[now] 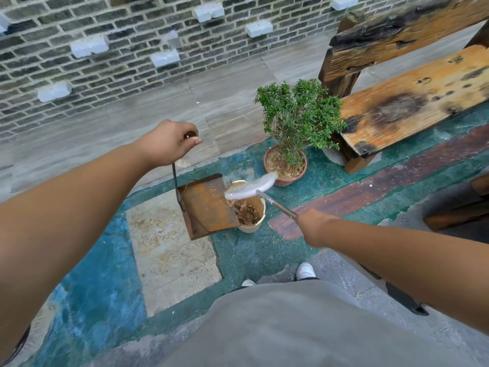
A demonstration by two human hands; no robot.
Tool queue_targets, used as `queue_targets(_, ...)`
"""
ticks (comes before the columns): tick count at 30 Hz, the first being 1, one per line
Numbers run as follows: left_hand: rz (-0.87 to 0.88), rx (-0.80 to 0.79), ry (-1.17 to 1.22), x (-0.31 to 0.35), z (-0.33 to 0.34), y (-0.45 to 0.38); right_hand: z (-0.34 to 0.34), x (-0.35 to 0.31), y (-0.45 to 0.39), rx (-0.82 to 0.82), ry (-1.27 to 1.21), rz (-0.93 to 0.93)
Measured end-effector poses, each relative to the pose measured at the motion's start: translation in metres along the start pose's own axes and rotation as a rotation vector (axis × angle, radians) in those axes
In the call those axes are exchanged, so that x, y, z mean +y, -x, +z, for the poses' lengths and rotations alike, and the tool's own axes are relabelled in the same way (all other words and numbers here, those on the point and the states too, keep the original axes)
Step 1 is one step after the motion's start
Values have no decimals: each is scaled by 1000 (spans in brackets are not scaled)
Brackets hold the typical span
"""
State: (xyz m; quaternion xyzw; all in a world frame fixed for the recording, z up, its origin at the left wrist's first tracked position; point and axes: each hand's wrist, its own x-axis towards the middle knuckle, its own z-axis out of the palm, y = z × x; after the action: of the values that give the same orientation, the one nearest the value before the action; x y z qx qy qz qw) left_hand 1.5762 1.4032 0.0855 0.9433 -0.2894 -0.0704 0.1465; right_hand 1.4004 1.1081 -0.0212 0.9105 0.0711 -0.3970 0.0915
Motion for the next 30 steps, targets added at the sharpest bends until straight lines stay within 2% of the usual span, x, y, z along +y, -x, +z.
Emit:
queue_targets(7,-40,-13,-2,2,7,0,11,-5,-5,-8,-49,31)
queue_targets(15,-80,13,2,-8,4,-3,4,3,-5,0,-221,114)
queue_targets(23,-39,33,24,7,-5,-13,-20,10,3,-39,-570,49)
queue_targets(30,8,76,103,66,-2,-34,-31,28,25,-148,-937,14)
